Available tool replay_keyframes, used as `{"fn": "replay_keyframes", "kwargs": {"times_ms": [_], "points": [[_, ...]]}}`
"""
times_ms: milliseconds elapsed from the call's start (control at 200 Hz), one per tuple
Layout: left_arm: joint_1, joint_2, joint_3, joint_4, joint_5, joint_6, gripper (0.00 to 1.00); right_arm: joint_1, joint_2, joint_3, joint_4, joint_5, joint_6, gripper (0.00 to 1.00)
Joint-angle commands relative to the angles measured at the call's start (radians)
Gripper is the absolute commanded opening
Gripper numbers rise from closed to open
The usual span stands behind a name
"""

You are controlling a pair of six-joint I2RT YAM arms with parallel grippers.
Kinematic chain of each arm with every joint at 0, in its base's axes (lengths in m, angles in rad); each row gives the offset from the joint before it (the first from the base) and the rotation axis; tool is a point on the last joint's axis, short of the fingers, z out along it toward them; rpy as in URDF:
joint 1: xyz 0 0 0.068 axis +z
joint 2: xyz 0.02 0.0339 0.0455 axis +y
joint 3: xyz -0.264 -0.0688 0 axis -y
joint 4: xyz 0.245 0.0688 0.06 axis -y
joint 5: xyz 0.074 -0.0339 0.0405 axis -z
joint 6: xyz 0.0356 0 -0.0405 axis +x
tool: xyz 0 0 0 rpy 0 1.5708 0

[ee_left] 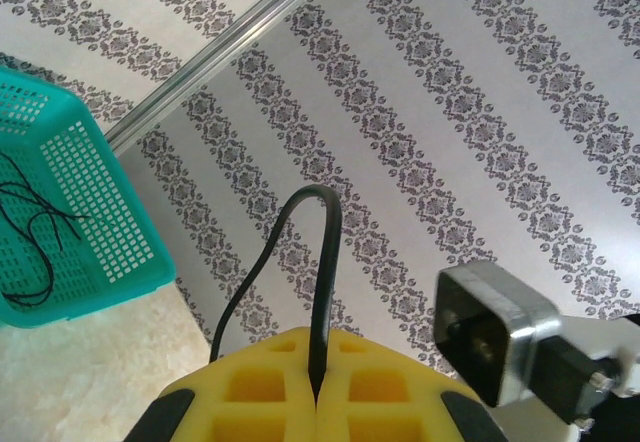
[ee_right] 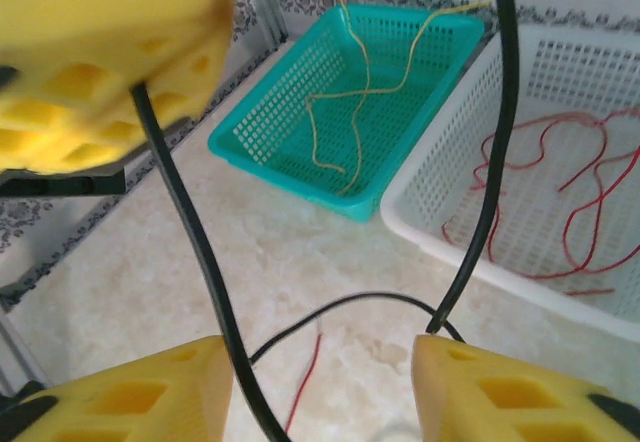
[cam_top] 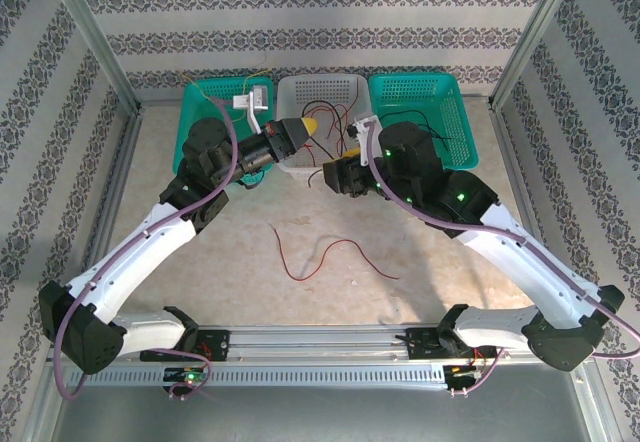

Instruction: Untangle the cables

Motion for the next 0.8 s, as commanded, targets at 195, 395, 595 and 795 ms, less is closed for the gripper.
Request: {"fn": "replay_keyframes", "kwargs": {"times_ms": [195,395,595,795], "points": [[0.019,-0.032,0.016,0.039,-0.022,0.068,0.00,0.011,-0.030,-0.050,0.033,-0.033,0.040,0.07],[0.019,-0.091,-0.074,0.148,-0.089,0.118,0.02,0.012,-0.065,-0.124,0.081,-0.042,0.154,0.00],[0.019,-0.096,-0.081,0.011,-0.117,0.198,0.56,0.011,-0.088,-0.153,0.052,-0.018,0.225,0.00],[0.018,-0.176,-0.153,-0.142,-0.198,0.286,0.70,-0.080,-0.103,-0.094,-0.042,-0.004,0.252,0.00]]}}
